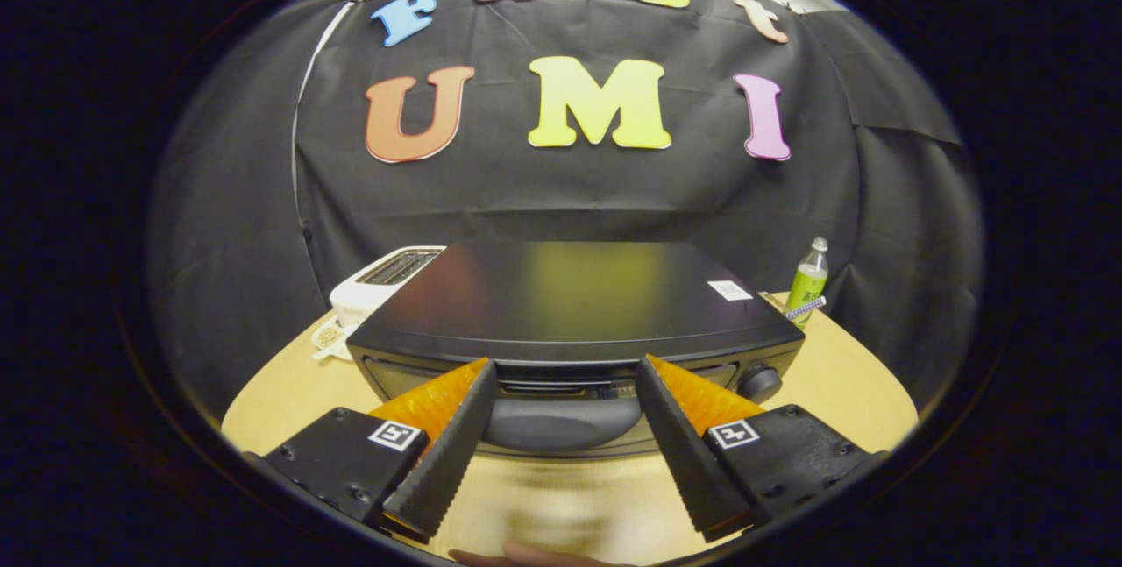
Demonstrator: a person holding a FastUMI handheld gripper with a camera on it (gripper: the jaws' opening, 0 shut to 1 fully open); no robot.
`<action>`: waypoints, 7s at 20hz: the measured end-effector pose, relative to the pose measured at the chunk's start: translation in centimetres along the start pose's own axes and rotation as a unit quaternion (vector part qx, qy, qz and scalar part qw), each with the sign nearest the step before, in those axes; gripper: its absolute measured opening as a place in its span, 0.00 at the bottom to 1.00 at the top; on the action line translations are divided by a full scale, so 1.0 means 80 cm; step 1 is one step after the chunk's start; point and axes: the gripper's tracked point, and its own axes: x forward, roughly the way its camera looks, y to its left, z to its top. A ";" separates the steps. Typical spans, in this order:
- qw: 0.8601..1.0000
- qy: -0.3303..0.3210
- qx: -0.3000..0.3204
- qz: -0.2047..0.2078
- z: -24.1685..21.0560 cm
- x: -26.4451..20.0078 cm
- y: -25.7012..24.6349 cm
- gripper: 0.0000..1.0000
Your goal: Open the toaster oven, put the food inside, and close the toaster oven door.
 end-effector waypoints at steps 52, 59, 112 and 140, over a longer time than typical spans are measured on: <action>0.884 0.356 0.127 0.275 -0.197 -0.205 0.148 0.91; 0.857 0.378 0.143 0.320 -0.199 -0.209 0.180 0.85; 0.787 0.008 0.611 0.089 -0.091 0.077 0.008 0.38; 0.992 0.114 0.054 -0.021 -0.130 0.107 0.055 1.00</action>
